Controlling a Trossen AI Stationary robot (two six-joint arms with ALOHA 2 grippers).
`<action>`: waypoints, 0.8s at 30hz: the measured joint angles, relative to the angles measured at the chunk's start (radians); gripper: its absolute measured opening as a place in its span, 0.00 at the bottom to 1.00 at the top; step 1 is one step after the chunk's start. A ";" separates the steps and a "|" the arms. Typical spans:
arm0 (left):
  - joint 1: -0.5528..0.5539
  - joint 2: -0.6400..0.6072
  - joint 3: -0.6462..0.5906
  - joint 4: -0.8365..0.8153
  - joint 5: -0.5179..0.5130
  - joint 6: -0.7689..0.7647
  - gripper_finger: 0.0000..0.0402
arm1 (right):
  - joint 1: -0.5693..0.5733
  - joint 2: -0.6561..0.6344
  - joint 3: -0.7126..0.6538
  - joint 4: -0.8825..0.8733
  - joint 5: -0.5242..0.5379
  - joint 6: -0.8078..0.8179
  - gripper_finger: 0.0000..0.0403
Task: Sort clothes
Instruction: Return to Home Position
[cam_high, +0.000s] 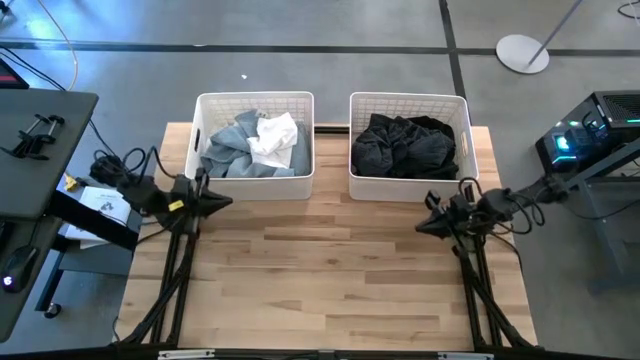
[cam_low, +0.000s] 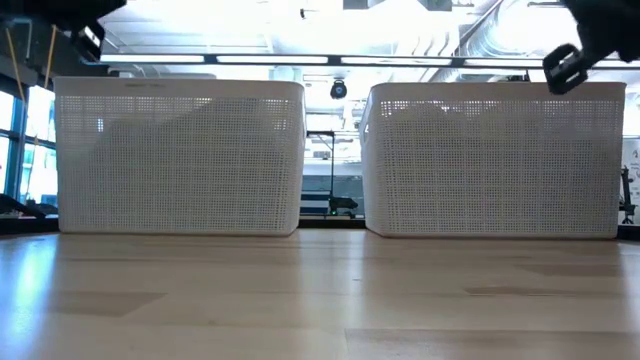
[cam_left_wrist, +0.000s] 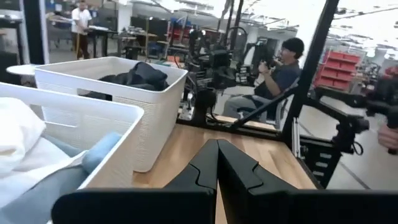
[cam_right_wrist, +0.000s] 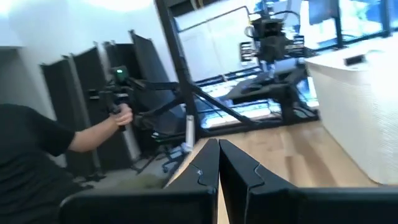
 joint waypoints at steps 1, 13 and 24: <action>0.003 -0.025 -0.015 -0.008 0.011 0.010 0.00 | -0.019 -0.019 0.000 -0.032 -0.002 0.003 0.00; 0.053 -0.139 -0.180 0.089 0.171 0.081 0.00 | -0.132 -0.083 0.000 -0.177 -0.082 0.062 0.00; 0.221 -0.139 -0.384 0.280 0.369 0.047 0.00 | -0.161 -0.082 0.000 -0.186 -0.092 0.082 0.00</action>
